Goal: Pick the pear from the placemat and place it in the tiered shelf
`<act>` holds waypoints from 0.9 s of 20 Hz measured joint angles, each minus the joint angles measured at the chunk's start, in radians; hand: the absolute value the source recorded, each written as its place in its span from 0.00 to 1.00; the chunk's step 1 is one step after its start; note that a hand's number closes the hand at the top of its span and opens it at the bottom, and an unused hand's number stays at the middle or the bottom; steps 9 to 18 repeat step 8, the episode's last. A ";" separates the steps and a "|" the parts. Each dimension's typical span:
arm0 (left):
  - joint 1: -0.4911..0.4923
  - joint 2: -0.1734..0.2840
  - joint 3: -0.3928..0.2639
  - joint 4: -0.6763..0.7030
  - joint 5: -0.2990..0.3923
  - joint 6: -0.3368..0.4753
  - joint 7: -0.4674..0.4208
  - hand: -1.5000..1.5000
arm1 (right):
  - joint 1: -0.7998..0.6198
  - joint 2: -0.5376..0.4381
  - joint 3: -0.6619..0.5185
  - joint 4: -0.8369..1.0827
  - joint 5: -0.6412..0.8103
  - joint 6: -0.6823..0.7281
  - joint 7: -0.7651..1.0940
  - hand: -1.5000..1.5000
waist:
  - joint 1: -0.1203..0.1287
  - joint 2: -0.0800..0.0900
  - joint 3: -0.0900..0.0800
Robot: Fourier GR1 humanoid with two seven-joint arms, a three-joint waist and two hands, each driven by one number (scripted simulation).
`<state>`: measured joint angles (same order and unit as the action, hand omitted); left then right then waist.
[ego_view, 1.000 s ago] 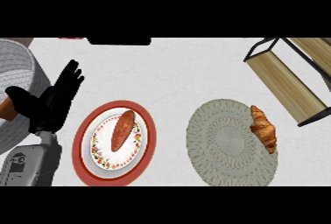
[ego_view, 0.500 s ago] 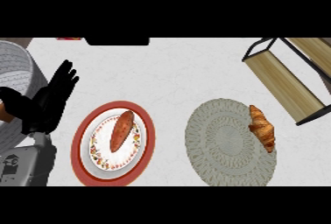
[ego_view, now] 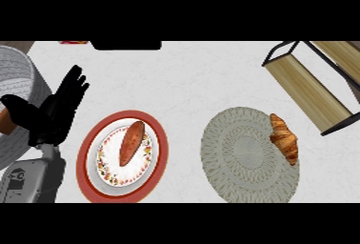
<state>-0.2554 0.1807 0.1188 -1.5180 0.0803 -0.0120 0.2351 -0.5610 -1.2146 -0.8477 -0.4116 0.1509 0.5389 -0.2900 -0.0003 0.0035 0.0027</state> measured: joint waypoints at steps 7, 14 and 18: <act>0.008 0.009 0.015 0.017 0.009 -0.016 -0.024 0.50 | 0.170 -0.060 -0.022 0.035 -0.016 0.091 -0.217 0.00 | -0.007 0.000 0.001; -0.001 0.005 0.015 0.034 0.002 -0.009 -0.032 0.50 | 0.187 -0.058 -0.016 0.028 -0.014 0.083 -0.235 0.00 | -0.008 0.000 0.000; -0.001 0.005 0.015 0.034 0.002 -0.009 -0.032 0.50 | 0.187 -0.058 -0.016 0.028 -0.014 0.083 -0.235 0.00 | -0.008 0.000 0.000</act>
